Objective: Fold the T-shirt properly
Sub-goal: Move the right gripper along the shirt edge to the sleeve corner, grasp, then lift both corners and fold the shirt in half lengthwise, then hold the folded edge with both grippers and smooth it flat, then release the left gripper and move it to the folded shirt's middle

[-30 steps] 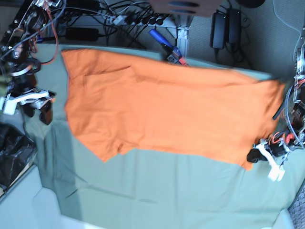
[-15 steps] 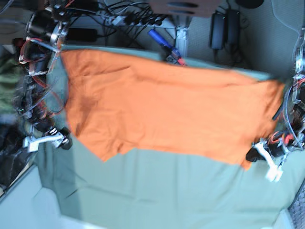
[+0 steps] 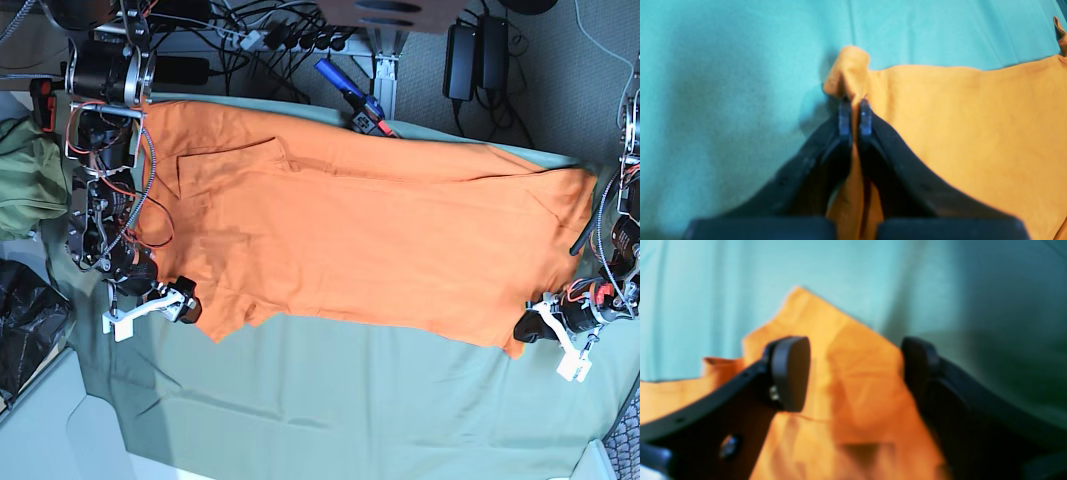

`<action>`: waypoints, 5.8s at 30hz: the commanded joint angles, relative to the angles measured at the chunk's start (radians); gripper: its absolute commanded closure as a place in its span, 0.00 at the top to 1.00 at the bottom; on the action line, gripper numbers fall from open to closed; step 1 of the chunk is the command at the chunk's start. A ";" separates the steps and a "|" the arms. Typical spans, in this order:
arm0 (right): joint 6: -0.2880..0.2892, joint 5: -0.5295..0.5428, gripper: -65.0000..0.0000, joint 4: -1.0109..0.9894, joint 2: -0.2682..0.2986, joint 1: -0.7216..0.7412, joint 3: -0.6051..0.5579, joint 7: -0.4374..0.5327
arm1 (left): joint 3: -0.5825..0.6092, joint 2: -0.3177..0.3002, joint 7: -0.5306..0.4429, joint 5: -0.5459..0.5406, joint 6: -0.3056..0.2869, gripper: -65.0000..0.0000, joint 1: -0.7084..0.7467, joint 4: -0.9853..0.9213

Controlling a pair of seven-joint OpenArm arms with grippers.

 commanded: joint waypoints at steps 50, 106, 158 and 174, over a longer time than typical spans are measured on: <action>0.119 0.045 0.00 0.608 0.183 -0.441 0.146 -0.146 | -0.002 -0.223 0.183 -0.259 -0.010 0.00 0.254 0.404; 0.116 0.048 0.63 0.689 0.144 -0.544 0.330 -0.121 | -0.185 -0.303 0.378 -0.500 -0.010 0.55 0.423 0.404; 0.116 0.051 0.63 0.689 0.144 -0.547 0.330 -0.124 | -0.333 -0.106 0.343 -0.600 -0.010 0.00 0.543 0.418; 0.116 0.050 0.63 0.689 0.143 -0.547 0.330 -0.120 | -0.219 -0.066 0.330 -0.377 -0.010 0.00 0.544 0.849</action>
